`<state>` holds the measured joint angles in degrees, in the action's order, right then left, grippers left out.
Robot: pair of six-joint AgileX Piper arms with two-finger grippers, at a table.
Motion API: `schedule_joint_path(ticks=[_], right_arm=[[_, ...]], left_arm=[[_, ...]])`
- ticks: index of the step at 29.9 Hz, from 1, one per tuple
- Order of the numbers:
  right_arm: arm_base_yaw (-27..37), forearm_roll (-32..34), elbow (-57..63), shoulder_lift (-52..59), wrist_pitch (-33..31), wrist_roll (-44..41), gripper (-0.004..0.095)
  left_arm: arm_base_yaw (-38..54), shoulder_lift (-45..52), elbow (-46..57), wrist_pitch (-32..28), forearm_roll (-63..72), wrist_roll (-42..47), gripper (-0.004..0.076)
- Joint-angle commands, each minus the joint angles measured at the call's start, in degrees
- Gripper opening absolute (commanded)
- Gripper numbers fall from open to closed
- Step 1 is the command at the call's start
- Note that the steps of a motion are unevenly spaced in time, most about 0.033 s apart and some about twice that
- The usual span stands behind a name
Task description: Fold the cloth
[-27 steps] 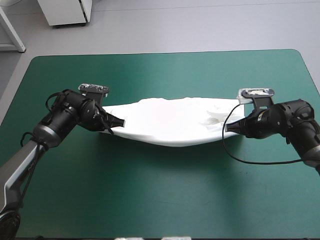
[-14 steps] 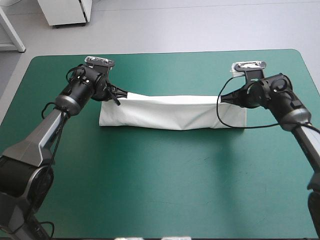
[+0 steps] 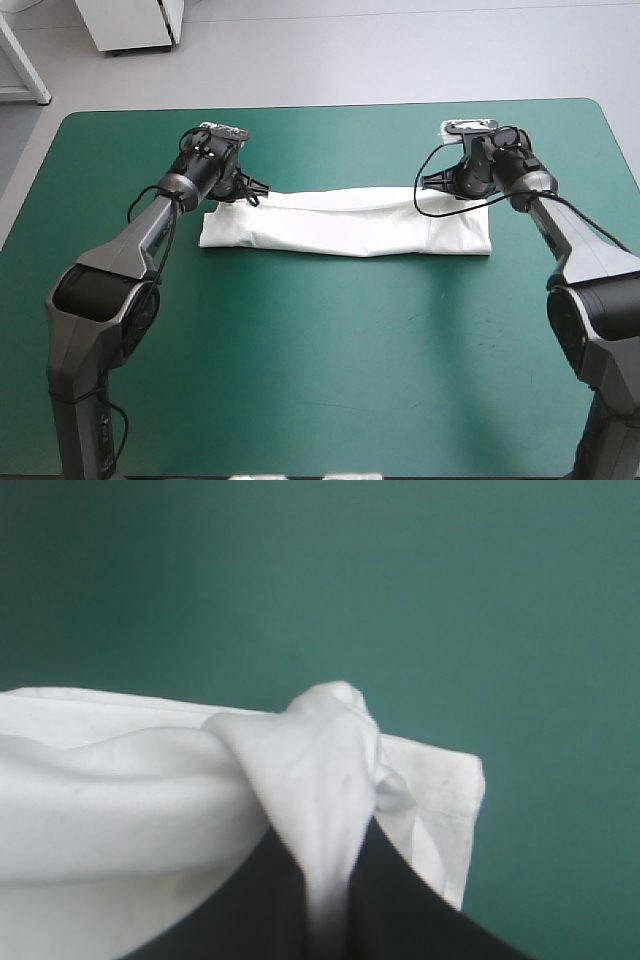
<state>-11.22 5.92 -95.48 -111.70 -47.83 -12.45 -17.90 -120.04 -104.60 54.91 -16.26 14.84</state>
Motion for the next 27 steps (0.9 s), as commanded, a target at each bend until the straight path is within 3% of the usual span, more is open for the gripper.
schedule_joint_path(ticks=[1,6,8,11,15,18,24,27], right_arm=[[0.62,-0.20,-3.11,0.36,0.75,-0.01,-0.0017],[0.62,-2.26,-3.11,-0.04,-0.05,3.03,-0.0003],[0.62,-2.78,-3.34,-0.04,-1.07,2.95,0.0063],[0.62,-4.77,-4.88,-0.04,-4.49,3.45,0.0227],[0.62,-5.07,-7.19,-0.04,-8.08,3.46,0.0451],[0.62,-4.79,-10.14,0.37,-9.24,3.45,0.0490],[0.62,-4.07,-12.83,3.54,-11.28,3.45,0.0463],[0.62,-1.94,-12.83,5.01,-14.01,3.45,0.0435]], left_arm=[[0.13,1.78,-2.01,-2.30,0.15,0.40,-0.0009],[0.13,0.83,-2.01,-4.03,-1.49,0.30,-0.0008],[0.13,0.83,-2.11,-5.05,-2.31,0.30,0.0022],[0.13,1.06,-3.20,-4.79,-2.20,0.30,0.0141],[0.13,1.55,-5.75,-0.20,-2.20,0.30,0.0365],[0.13,1.66,-8.70,6.10,-2.69,0.40,0.0453],[0.13,2.48,-13.20,8.60,-2.49,0.28,0.0392],[0.01,3.88,-14.03,8.58,-1.40,0.15,0.0180]])
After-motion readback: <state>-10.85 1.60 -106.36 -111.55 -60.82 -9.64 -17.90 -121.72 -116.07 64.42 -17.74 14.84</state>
